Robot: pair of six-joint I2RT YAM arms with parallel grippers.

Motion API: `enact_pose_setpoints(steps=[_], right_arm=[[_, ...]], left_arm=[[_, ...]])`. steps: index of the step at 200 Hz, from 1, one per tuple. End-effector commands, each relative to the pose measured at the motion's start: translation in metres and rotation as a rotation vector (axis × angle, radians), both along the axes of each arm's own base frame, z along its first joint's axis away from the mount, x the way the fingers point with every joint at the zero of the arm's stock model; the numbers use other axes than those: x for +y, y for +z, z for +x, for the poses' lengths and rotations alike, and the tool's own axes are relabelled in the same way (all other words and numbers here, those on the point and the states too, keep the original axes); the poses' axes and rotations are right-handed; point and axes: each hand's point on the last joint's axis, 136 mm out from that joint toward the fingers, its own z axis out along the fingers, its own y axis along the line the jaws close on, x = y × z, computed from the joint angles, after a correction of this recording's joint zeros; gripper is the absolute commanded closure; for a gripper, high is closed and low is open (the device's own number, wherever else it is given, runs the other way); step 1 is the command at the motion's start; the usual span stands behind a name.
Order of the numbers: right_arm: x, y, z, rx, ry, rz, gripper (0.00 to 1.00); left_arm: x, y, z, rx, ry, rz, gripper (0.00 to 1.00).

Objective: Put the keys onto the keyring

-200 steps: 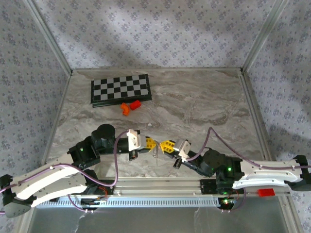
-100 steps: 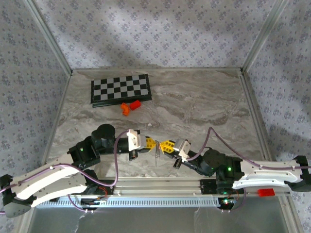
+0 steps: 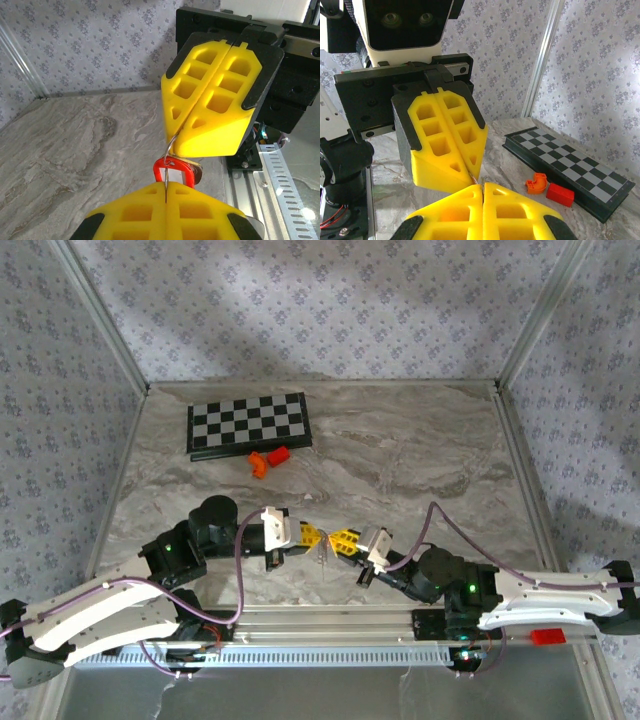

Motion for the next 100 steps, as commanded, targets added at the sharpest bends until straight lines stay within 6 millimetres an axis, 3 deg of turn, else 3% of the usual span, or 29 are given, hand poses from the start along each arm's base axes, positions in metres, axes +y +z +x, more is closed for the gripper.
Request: enact_pose_setpoints(steps=[1, 100], right_arm=[[-0.0022, 0.0179, -0.0024, 0.005, 0.014, 0.059, 1.00], [-0.0016, 0.0105, 0.0006, 0.028, 0.011, 0.043, 1.00]], left_arm=[[0.0004, 0.0211, -0.0019, -0.044, -0.003, -0.051, 1.00], [0.0001, 0.0211, -0.0025, -0.045, -0.006, -0.050, 1.00]])
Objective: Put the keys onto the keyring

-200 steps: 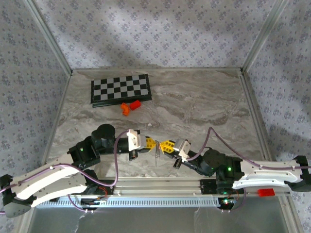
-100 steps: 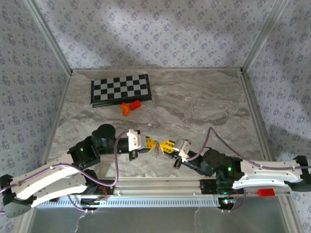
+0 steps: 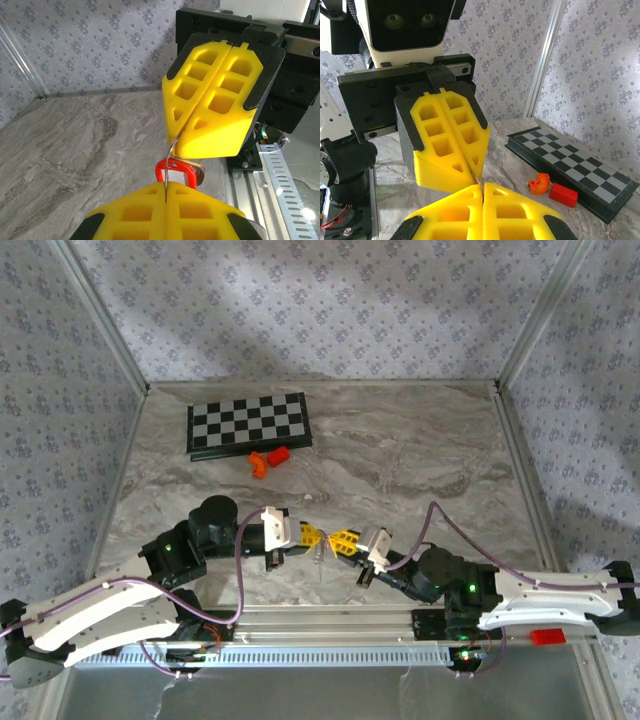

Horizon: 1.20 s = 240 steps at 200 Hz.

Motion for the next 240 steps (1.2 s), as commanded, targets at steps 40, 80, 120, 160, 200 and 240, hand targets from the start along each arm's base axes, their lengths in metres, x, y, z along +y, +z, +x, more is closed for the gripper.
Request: enact_pose_setpoints(steps=[40, 80, 120, 160, 200, 240], right_arm=[[-0.0032, 0.0088, 0.0042, 0.024, -0.008, 0.036, 1.00], [-0.0034, 0.0141, 0.0046, 0.017, -0.005, 0.051, 1.00], [-0.0009, 0.0167, 0.0005, 0.013, 0.022, 0.054, 1.00], [-0.0010, 0.0170, -0.0024, 0.017, 0.040, 0.056, 1.00], [-0.0026, 0.0124, 0.0013, 0.026, 0.017, 0.051, 1.00], [-0.0052, 0.0139, 0.0037, 0.018, 0.000, 0.062, 1.00]], left_arm=[[-0.0002, 0.0226, -0.0032, -0.046, -0.011, -0.054, 1.00], [-0.0002, 0.0219, -0.0028, -0.047, -0.009, -0.052, 1.00], [0.0001, 0.0218, -0.0014, -0.049, -0.001, -0.050, 1.00], [-0.0004, 0.0213, -0.0014, -0.048, -0.002, -0.050, 1.00], [0.0000, 0.0222, -0.0025, -0.049, -0.007, -0.053, 1.00], [-0.0001, 0.0214, -0.0029, -0.048, -0.009, -0.051, 1.00]])
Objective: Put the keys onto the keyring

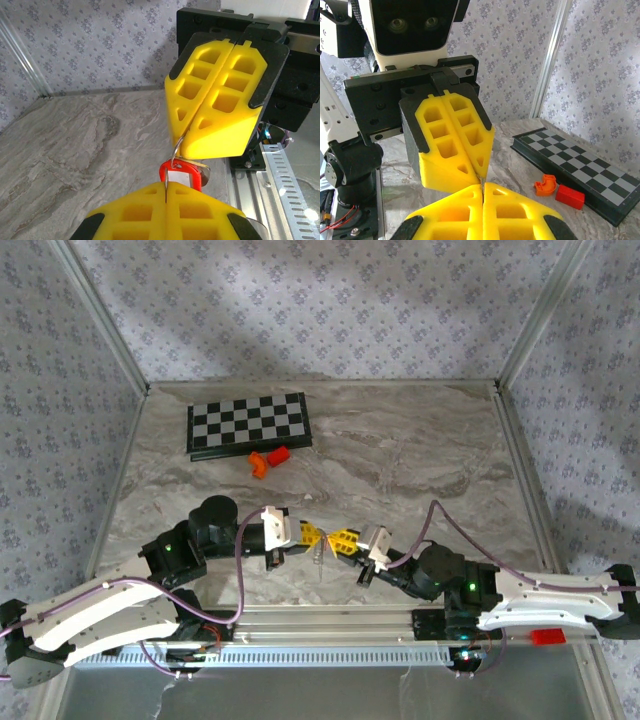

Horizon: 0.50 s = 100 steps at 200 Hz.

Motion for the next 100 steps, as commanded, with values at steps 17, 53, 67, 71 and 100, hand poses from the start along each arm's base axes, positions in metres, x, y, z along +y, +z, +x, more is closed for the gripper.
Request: enact_pose_setpoints(steps=[17, 53, 67, 71, 100], right_arm=[[-0.0051, 0.0119, 0.0041, 0.009, -0.026, 0.047, 1.00], [-0.0033, 0.0061, 0.0047, 0.018, -0.026, 0.031, 1.00], [-0.0032, 0.0055, 0.0053, 0.018, -0.029, 0.028, 1.00], [-0.0032, 0.0053, 0.0060, 0.018, -0.032, 0.027, 1.00], [-0.0019, 0.0046, 0.0060, 0.016, -0.030, 0.023, 1.00]], left_arm=[[-0.0006, 0.0210, -0.0046, -0.043, -0.020, -0.051, 1.00], [-0.0006, 0.0208, -0.0045, -0.046, -0.020, -0.051, 1.00], [-0.0009, 0.0213, -0.0044, -0.045, -0.020, -0.052, 1.00], [-0.0009, 0.0211, -0.0043, -0.045, -0.020, -0.051, 1.00], [-0.0004, 0.0215, -0.0047, -0.044, -0.020, -0.052, 1.00]])
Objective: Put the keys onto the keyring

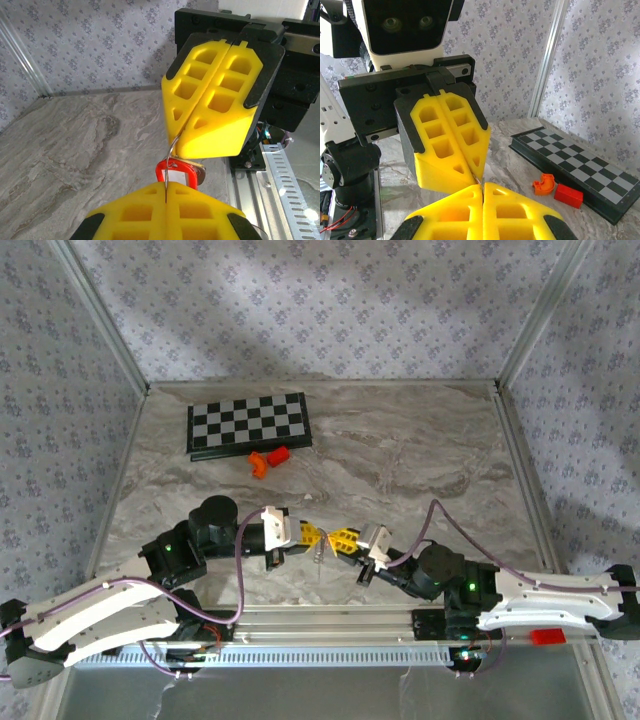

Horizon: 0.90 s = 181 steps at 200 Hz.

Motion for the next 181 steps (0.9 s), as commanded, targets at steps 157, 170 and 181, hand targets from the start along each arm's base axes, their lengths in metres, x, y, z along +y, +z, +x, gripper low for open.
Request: enact_pose_setpoints(steps=[157, 170, 181], right_arm=[[-0.0038, 0.0078, 0.0021, 0.010, -0.010, 0.042, 1.00], [-0.0030, 0.0068, 0.0021, 0.012, -0.009, 0.036, 1.00], [-0.0029, 0.0069, 0.0022, 0.012, -0.008, 0.037, 1.00]], left_arm=[[-0.0002, 0.0210, -0.0048, -0.042, -0.020, -0.050, 1.00], [-0.0002, 0.0216, -0.0051, -0.042, -0.021, -0.052, 1.00], [-0.0002, 0.0219, -0.0049, -0.044, -0.021, -0.052, 1.00]])
